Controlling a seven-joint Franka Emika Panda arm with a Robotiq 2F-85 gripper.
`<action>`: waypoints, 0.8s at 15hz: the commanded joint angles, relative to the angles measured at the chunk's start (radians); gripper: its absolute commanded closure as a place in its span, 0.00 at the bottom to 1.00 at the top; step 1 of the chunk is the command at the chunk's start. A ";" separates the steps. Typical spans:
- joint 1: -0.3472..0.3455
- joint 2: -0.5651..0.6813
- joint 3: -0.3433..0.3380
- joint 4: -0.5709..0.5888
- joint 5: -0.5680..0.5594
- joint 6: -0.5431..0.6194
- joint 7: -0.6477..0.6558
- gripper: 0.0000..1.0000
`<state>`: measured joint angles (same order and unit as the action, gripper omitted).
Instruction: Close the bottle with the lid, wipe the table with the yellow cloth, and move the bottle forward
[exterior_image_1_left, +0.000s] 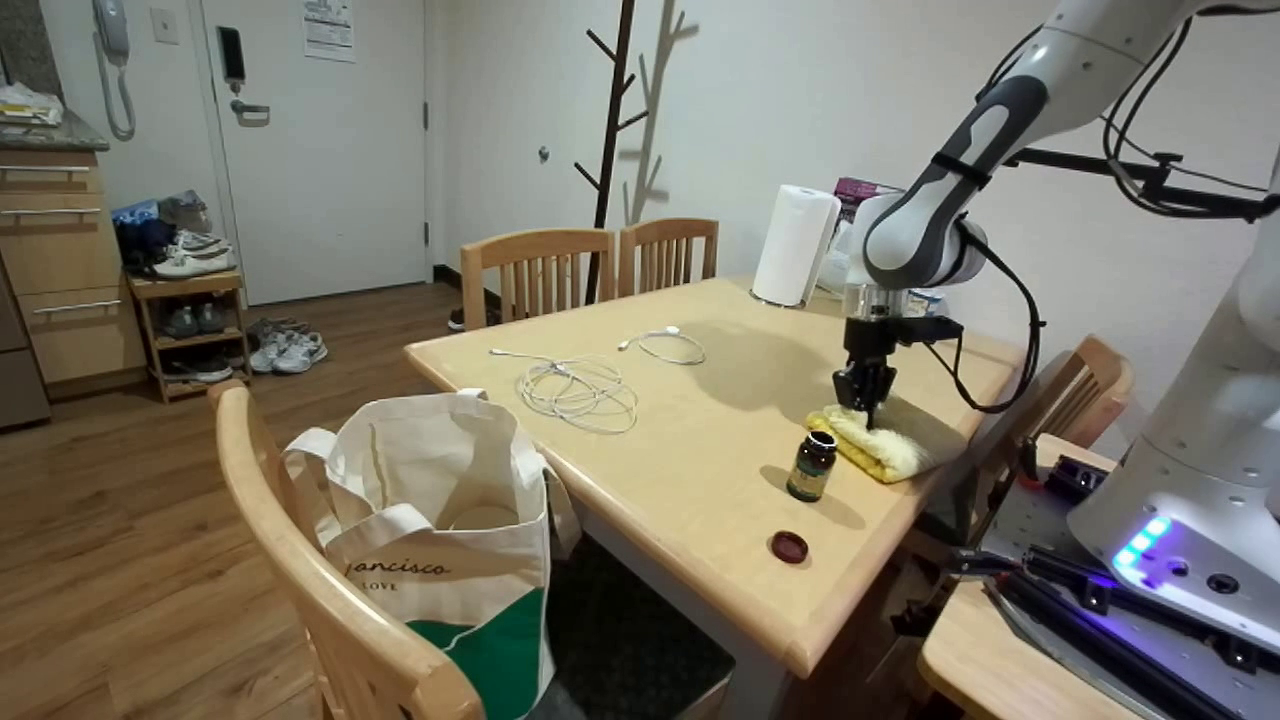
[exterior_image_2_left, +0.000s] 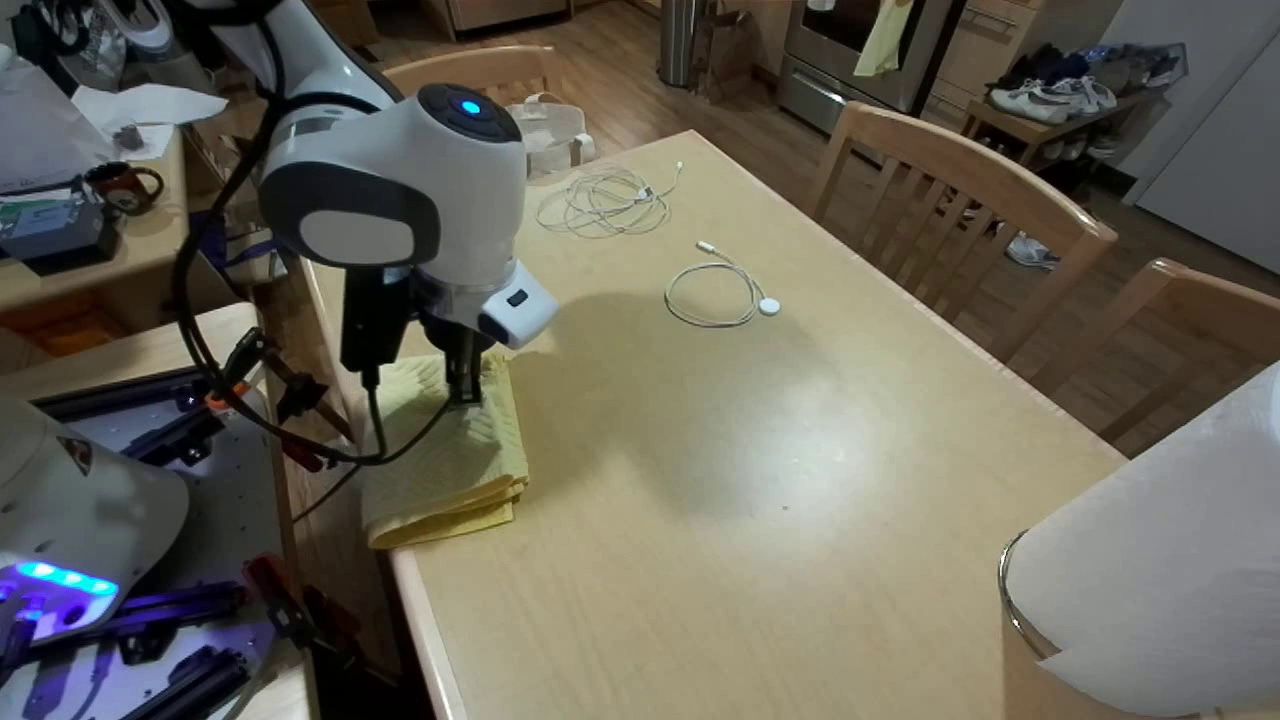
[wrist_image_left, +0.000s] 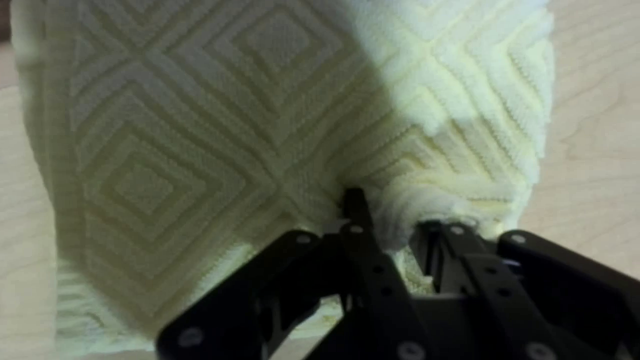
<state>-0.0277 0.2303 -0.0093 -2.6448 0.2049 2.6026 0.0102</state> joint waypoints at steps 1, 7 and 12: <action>-0.008 -0.016 0.055 -0.009 0.047 0.003 -0.064 0.42; 0.015 -0.145 0.094 -0.047 -0.013 0.019 -0.166 0.03; 0.057 -0.315 0.087 -0.049 -0.153 -0.047 -0.194 0.00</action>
<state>0.0082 0.0403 0.0787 -2.6588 0.1084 2.5945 -0.1356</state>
